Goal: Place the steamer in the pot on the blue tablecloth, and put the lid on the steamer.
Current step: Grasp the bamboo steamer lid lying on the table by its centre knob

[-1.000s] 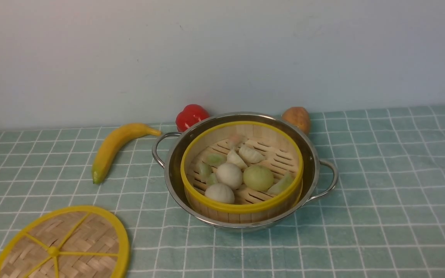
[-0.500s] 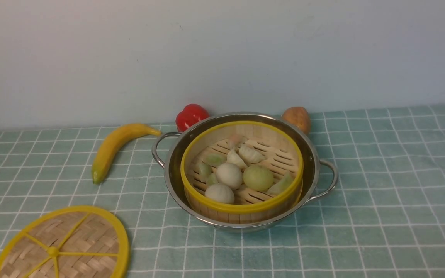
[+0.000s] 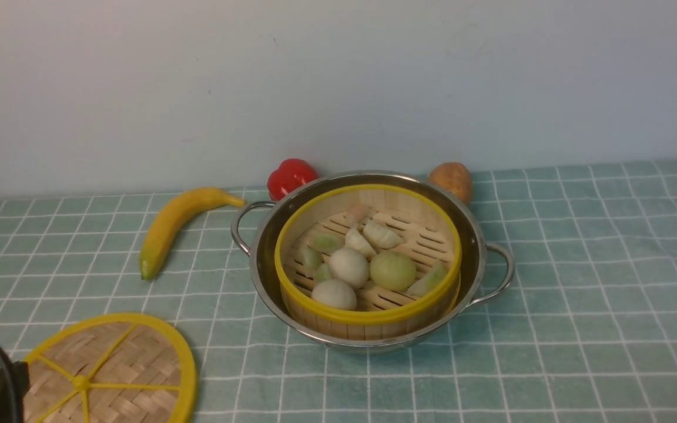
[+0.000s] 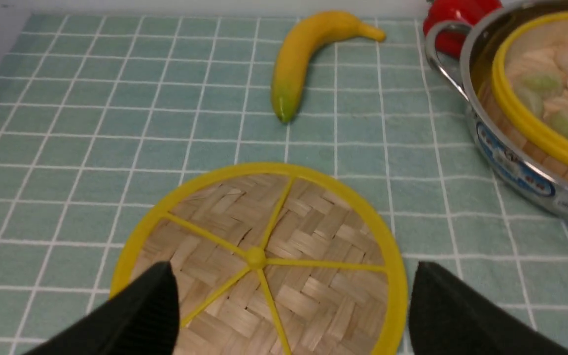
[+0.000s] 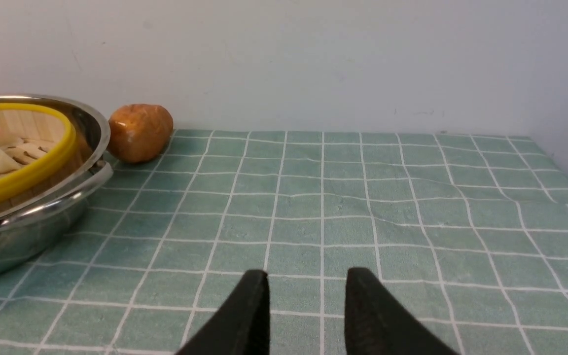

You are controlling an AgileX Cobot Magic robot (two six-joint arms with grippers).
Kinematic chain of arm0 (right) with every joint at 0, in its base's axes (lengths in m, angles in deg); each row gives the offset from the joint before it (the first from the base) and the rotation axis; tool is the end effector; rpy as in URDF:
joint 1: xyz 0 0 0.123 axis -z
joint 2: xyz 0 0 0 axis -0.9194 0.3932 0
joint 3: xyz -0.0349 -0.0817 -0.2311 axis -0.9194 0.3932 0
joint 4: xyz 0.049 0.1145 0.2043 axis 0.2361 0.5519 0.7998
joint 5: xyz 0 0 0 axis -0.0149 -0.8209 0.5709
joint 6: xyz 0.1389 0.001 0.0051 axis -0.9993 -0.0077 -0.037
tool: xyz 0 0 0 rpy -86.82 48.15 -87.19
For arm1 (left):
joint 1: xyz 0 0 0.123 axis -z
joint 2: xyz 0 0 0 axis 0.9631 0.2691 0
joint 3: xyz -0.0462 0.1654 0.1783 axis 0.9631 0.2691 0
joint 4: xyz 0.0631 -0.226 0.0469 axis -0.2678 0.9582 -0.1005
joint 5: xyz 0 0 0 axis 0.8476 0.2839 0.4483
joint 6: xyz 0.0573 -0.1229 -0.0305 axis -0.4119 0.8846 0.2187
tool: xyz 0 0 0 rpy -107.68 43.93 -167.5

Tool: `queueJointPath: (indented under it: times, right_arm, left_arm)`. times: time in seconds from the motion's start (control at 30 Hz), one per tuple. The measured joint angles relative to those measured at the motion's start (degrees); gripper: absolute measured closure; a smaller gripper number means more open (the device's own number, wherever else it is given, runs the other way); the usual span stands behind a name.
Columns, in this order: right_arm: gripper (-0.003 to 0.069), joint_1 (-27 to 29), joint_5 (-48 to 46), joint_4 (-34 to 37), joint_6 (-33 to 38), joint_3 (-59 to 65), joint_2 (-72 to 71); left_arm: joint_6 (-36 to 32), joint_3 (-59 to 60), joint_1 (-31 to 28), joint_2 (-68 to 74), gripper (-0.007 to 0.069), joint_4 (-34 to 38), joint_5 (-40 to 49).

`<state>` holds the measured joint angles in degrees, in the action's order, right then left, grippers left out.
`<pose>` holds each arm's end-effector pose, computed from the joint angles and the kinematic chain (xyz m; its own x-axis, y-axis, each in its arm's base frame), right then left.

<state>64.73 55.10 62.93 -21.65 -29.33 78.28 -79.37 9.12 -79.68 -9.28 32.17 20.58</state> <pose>0.1259 -0.0027 0.1676 -0.2535 0.0971 -0.9624 0.0405 0.9951 0.0898 0.1498 0.0052 0.2389 -0.5746 0.0040 -0.8184 -0.0089 0.9999 0.0112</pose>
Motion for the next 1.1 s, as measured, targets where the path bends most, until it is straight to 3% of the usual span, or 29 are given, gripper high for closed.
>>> queueJointPath:
  times: [0.23,0.67,1.1]
  right_arm:
    - [0.0417,0.0,0.0,0.0,0.0,0.0,0.0]
    - [0.0417,0.0,0.0,0.0,0.0,0.0,0.0]
    - [0.0417,0.0,0.0,0.0,0.0,0.0,0.0]
  left_arm:
    - [-5.83,-2.98,0.0,10.04,0.0046,5.44,-3.04]
    - [-7.17,-3.15,0.0,29.55,0.0052,3.76,2.02]
    - [-6.44,-6.54,0.0,42.02,0.0216,1.1,-1.01]
